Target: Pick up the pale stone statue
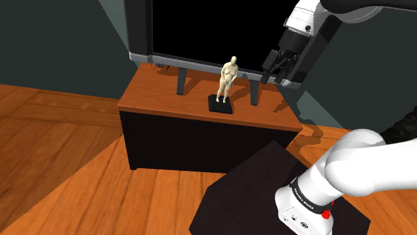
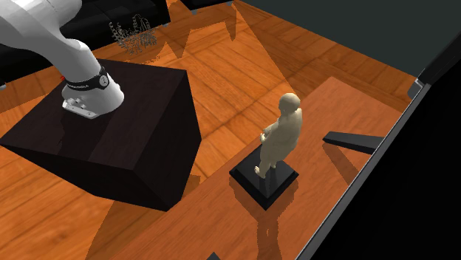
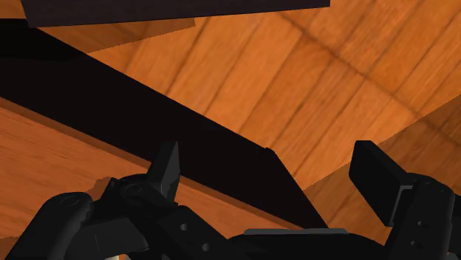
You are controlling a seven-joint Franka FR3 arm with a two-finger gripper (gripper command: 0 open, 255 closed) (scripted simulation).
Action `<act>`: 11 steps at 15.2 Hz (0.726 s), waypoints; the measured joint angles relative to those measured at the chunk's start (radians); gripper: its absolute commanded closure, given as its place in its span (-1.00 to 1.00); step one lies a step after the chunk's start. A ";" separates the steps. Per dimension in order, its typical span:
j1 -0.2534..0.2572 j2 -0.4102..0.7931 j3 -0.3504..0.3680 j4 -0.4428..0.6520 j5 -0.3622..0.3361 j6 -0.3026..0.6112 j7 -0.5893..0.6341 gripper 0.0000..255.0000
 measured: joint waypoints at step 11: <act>-0.014 0.333 -0.089 0.218 -0.038 0.106 -0.122 -1.00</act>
